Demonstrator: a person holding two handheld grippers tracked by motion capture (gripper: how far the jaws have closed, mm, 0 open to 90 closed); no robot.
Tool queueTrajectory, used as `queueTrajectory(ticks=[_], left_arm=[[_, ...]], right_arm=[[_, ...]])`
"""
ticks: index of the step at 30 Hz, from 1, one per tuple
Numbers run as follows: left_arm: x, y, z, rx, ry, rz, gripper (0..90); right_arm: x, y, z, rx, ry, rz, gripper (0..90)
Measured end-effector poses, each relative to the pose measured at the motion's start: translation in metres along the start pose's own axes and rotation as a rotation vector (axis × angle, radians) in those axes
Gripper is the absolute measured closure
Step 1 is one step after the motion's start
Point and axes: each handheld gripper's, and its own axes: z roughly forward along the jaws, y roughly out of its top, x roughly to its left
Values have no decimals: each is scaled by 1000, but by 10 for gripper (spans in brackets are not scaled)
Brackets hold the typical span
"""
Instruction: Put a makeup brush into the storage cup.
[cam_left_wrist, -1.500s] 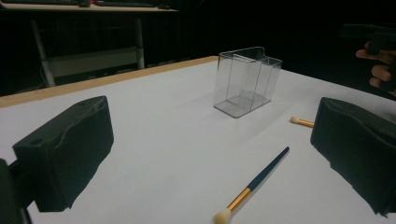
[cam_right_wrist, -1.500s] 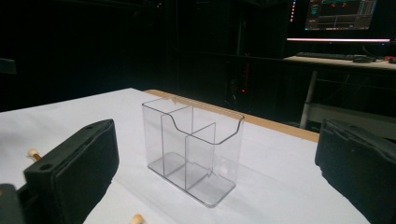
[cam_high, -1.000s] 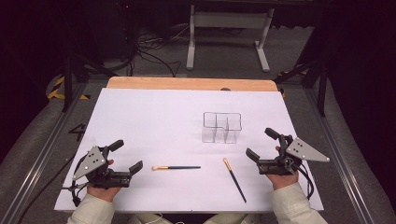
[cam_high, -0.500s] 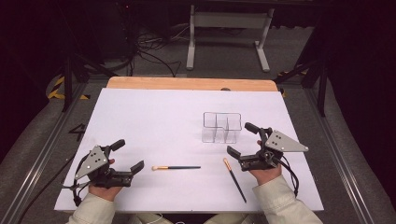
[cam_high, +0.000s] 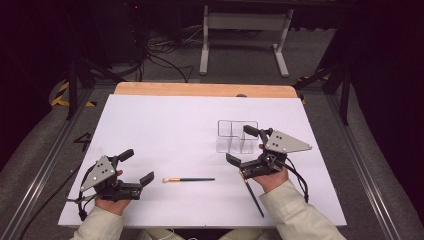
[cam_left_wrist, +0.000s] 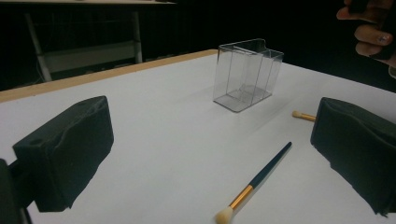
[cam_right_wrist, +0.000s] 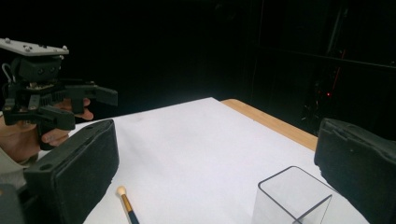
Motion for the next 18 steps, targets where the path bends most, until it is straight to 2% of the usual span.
queueTrajectory(ticks=[5,8,9,13,18], left_arm=[[1,0,0,7,0,0,1],[0,0,0,8,4,1,1],[0,0,0,8,4,1,1],[1,-2,-3,20,14,4,1],[1,-3,-6,44,24,-12,4]], right_arm=[[-1,5,4,31,16,-4,3],[0,5,11,78,32,-9,5],[0,5,11,78,32,-9,5],[-1,7,22,159,53,-21,6],[-1,10,32,231,75,-24,34]])
